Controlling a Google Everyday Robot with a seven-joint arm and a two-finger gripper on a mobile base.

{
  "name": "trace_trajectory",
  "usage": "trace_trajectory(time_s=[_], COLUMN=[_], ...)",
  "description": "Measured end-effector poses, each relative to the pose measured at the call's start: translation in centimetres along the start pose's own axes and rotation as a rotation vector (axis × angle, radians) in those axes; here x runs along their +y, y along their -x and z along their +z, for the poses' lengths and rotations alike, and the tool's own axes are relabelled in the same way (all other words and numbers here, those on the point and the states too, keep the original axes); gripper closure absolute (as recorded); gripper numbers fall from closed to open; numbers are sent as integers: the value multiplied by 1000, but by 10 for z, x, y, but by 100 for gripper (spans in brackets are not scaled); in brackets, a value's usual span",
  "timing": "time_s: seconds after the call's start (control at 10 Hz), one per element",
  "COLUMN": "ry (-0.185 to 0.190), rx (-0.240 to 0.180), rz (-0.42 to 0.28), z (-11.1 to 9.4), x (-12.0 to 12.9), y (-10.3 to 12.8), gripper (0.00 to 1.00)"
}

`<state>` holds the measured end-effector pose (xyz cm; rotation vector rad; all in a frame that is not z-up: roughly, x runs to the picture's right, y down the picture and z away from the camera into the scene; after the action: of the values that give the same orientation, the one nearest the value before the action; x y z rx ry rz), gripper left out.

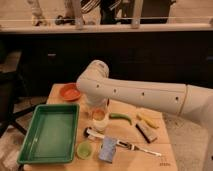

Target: Place apple in red bowl

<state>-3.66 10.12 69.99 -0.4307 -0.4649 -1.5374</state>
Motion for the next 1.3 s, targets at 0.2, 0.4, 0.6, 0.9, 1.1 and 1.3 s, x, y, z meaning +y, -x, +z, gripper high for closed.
trace_trajectory(time_s=[0.2, 0.4, 0.6, 0.9, 1.1, 1.3], ry=[-9, -50, -109, -219, -253, -260], rx=[8, 16, 15, 32, 49, 39], rz=[-14, -39, -48, -59, -66, -82], z=[-2, -5, -7, -4, 12, 32], x=[-5, -16, -22, -27, -31, -44], y=[-12, -41, -52, -74, -94, -112], gripper=[100, 100, 100, 100, 100, 100])
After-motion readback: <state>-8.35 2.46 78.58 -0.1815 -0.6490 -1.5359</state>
